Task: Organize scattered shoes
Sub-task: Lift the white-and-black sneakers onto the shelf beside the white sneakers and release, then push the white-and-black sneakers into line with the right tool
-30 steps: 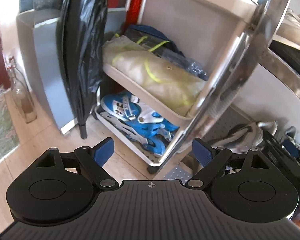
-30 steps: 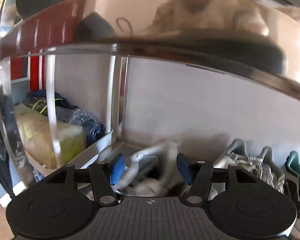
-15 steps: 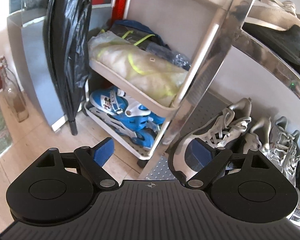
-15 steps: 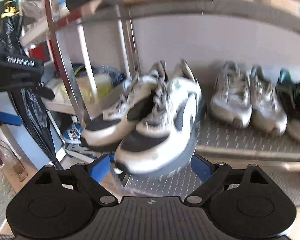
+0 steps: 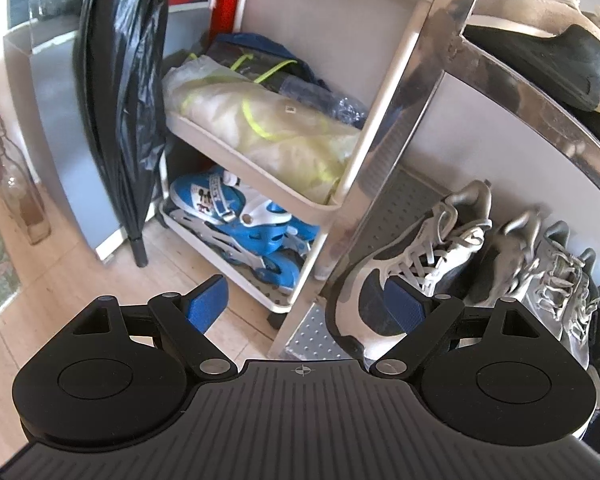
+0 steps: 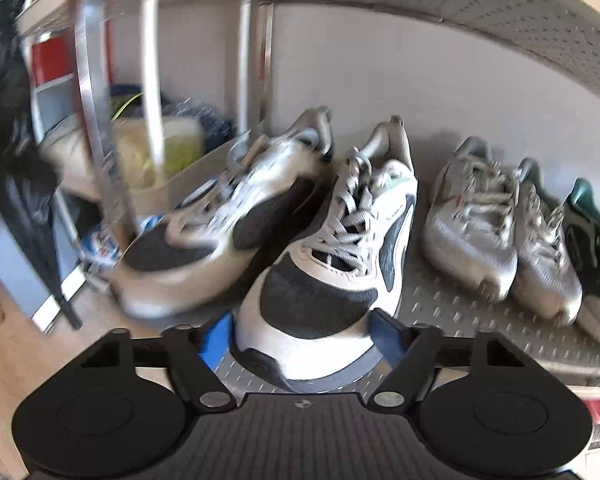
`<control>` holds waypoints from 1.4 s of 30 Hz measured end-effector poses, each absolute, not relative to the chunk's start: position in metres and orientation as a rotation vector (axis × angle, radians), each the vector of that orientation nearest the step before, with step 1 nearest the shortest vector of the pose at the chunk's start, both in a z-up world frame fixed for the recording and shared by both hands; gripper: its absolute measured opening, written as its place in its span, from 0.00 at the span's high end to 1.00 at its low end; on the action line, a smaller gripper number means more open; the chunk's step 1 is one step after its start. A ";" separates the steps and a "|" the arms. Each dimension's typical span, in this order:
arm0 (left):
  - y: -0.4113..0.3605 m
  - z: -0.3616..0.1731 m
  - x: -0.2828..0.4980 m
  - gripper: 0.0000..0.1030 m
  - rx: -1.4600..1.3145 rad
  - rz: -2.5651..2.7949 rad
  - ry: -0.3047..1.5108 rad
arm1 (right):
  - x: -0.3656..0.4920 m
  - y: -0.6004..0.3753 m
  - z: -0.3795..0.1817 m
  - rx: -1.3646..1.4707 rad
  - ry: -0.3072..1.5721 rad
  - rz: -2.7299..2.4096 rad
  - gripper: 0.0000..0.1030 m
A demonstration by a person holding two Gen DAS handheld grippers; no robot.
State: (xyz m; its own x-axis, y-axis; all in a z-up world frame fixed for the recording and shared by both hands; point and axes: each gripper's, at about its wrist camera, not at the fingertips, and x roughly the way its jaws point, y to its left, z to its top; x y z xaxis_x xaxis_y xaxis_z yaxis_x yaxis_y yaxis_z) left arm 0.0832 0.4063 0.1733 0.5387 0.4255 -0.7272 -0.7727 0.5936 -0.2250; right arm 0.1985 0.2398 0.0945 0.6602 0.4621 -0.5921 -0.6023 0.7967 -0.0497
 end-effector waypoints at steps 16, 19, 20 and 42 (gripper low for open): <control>0.403 0.172 0.086 0.13 -0.580 0.739 0.684 | 0.212 0.194 0.088 0.051 0.675 0.649 0.74; 0.401 0.171 0.088 0.13 -0.573 0.740 0.690 | 0.207 0.204 0.074 0.029 0.714 0.693 0.78; 0.403 0.170 0.087 0.13 -0.579 0.743 0.689 | 0.208 0.207 0.073 0.027 0.718 0.697 0.78; 0.426 0.176 0.069 0.13 -0.625 0.839 0.630 | 0.139 0.278 0.090 -0.131 0.589 0.894 0.17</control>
State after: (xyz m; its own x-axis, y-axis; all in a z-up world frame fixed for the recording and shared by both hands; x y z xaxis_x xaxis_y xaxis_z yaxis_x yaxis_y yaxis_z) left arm 0.0693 0.4256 0.1758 0.5147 0.4715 -0.7161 -0.8189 0.5176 -0.2479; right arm 0.1395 0.2776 0.0904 0.4805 0.6955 -0.5342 -0.7656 0.6298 0.1312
